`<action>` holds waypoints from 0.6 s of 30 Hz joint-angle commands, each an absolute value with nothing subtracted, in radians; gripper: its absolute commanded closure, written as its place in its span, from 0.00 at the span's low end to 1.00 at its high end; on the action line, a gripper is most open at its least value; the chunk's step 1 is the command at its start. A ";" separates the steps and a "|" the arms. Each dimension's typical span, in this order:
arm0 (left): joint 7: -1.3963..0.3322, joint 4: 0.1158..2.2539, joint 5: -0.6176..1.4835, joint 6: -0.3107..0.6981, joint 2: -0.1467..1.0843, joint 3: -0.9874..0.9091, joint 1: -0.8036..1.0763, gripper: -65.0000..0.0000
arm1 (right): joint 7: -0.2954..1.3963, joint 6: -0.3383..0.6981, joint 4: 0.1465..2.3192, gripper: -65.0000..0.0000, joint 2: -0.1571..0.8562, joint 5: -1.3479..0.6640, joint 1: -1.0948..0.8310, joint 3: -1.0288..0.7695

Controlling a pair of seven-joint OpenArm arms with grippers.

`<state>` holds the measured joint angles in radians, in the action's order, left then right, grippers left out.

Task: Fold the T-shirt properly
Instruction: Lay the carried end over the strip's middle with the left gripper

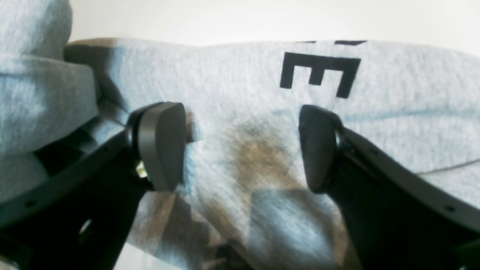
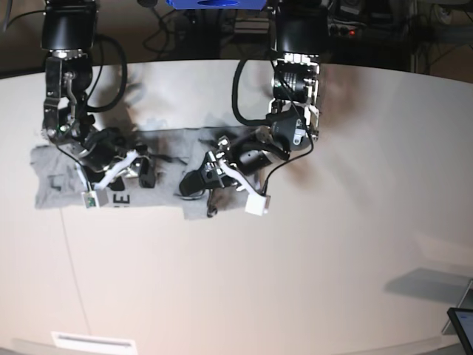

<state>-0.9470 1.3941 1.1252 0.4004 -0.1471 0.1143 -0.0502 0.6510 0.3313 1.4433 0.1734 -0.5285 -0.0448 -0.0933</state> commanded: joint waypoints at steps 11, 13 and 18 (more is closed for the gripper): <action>-0.932 1.339 1.147 0.414 -0.157 0.128 -0.085 1.00 | 0.727 0.291 1.432 0.30 0.186 -0.479 -0.058 -0.096; -0.932 1.337 1.147 0.414 -0.157 0.128 -0.085 1.00 | 0.727 0.291 1.432 0.30 0.186 -0.479 -0.058 -0.096; -0.937 1.334 1.148 0.414 -0.157 0.147 -0.105 1.00 | 0.727 0.291 1.432 0.30 0.185 -0.479 -0.058 -0.096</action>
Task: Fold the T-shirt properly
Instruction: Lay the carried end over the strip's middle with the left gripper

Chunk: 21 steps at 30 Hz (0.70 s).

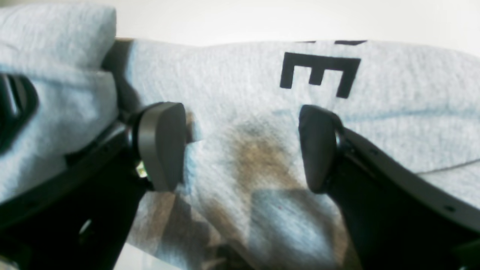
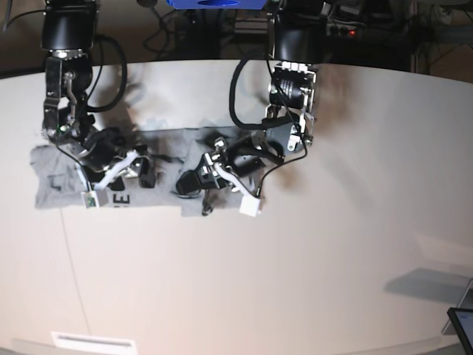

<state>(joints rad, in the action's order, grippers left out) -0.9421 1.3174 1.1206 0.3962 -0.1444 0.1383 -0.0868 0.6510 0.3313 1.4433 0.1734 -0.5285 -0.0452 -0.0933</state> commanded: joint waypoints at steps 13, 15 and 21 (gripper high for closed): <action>-0.935 1.334 1.245 0.415 -0.157 0.219 -0.133 0.53 | 0.727 0.291 1.432 0.30 0.185 -0.479 -0.058 -0.096; -0.935 1.334 1.245 0.415 -0.157 0.219 -0.133 0.53 | 0.727 0.291 1.432 0.30 0.185 -0.479 -0.058 -0.096; -0.935 1.336 1.245 0.415 -0.157 0.219 -0.128 0.53 | 0.725 0.288 1.432 0.30 0.191 -0.479 -0.051 -0.104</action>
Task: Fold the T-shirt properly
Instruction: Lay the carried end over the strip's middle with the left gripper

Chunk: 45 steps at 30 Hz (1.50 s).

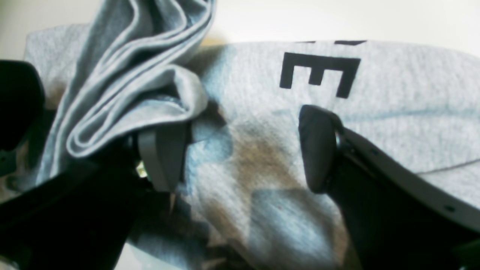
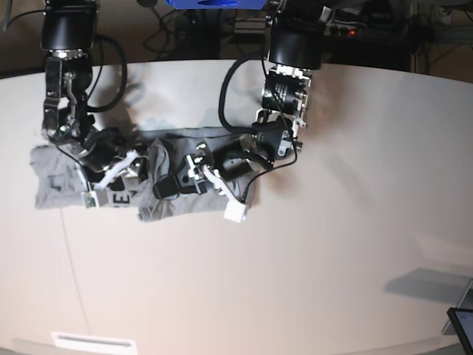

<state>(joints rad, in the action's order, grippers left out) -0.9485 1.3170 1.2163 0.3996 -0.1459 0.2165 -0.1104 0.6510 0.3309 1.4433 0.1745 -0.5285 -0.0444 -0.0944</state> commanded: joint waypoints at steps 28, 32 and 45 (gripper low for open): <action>-0.932 1.419 0.835 0.412 -0.128 0.229 -0.162 0.55 | 0.725 0.286 1.435 0.30 0.206 -0.481 -0.033 -0.102; -0.932 1.419 0.751 0.412 -0.137 0.245 -0.168 0.55 | 0.725 0.286 1.434 0.30 0.206 -0.481 -0.033 -0.101; -0.932 1.658 0.120 0.381 -0.142 0.450 -0.114 0.55 | 0.725 0.286 1.434 0.30 0.205 -0.481 -0.035 -0.099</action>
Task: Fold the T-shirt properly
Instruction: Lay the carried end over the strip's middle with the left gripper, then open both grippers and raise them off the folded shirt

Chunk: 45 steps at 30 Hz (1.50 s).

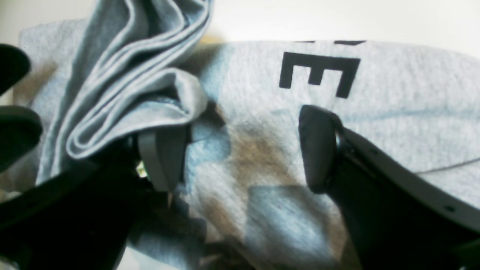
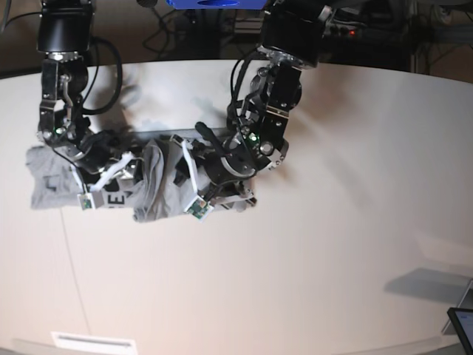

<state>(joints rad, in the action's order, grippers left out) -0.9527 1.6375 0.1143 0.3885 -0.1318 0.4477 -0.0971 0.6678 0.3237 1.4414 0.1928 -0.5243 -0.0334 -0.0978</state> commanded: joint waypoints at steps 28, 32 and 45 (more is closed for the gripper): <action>-0.932 1.351 -0.015 0.384 -0.068 0.450 -0.136 0.55 | 0.734 0.286 1.560 0.30 0.214 -0.483 -0.031 -0.147; -0.932 1.359 -0.015 0.387 -0.019 0.452 -0.111 0.55 | 0.743 0.286 1.592 0.30 0.216 -0.483 -0.022 -0.177; -0.986 1.547 -0.027 0.535 0.166 0.453 -0.068 0.55 | 0.762 0.286 1.590 0.30 0.216 -0.481 0.042 -0.183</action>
